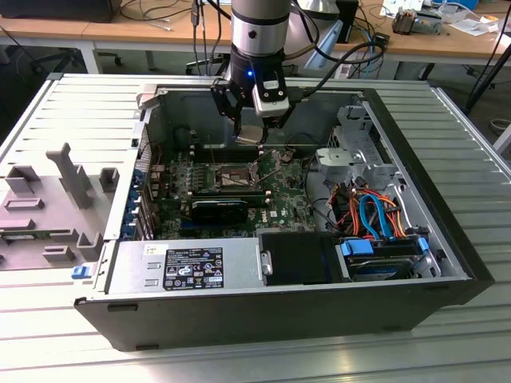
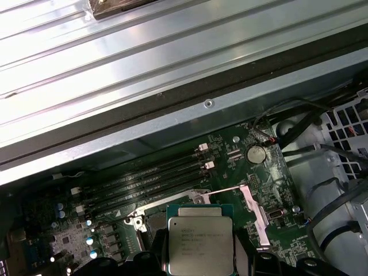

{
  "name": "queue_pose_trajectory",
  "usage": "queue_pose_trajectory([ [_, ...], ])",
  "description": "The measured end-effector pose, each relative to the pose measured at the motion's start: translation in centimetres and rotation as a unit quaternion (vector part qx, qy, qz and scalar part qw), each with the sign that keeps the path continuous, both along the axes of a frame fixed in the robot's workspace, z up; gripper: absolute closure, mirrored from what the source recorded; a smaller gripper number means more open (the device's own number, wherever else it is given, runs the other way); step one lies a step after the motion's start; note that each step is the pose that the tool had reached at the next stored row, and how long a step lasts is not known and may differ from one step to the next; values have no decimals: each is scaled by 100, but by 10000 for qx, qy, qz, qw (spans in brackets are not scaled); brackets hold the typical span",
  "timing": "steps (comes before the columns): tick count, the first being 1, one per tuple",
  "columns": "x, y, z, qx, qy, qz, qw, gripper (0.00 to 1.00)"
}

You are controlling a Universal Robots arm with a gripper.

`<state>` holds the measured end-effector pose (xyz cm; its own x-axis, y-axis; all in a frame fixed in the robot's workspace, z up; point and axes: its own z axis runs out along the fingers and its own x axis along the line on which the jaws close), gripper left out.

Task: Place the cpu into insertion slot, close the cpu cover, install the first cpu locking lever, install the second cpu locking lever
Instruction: 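Place the cpu into insertion slot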

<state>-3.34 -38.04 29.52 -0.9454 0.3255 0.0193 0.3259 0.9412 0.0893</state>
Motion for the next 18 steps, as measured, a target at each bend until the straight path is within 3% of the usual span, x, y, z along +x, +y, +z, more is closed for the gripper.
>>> queue_pose_trajectory([
  [18, 0, 0, -1, 0, 0, -54, 10000, 45],
])
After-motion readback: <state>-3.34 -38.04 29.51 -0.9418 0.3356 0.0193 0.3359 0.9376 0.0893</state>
